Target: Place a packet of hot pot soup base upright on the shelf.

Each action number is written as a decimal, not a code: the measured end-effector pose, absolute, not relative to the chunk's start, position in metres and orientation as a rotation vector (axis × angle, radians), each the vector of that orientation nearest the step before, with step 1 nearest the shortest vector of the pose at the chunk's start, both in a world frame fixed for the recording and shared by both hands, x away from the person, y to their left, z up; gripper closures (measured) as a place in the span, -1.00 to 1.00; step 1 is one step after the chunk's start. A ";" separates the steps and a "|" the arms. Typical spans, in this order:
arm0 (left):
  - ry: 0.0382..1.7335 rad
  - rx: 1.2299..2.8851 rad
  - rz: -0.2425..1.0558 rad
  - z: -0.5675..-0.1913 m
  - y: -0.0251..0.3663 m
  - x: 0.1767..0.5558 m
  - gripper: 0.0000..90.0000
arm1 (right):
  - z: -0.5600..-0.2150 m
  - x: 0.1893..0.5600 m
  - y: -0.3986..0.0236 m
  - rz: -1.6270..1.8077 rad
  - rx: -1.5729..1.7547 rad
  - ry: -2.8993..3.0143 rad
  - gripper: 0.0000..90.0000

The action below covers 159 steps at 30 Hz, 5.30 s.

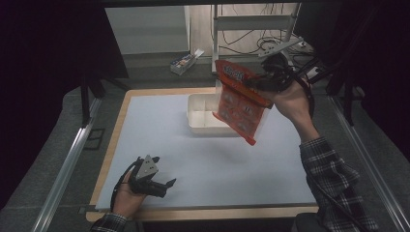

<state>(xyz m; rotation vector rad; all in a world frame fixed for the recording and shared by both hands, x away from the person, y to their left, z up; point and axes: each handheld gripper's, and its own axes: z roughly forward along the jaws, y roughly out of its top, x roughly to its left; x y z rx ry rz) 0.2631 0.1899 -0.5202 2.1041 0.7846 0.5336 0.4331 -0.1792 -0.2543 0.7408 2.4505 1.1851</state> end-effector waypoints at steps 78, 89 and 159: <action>0.785 2.114 0.537 -0.521 0.189 0.263 -0.89 | -0.354 0.577 -0.183 1.147 1.014 2.324 0.97; 0.787 2.116 0.535 -0.522 0.190 0.263 -0.89 | -0.355 0.584 -0.183 1.078 1.059 2.261 0.34; 0.792 1.949 0.407 -0.520 0.204 0.268 -1.00 | -0.332 0.486 -0.222 1.194 0.886 2.280 -1.00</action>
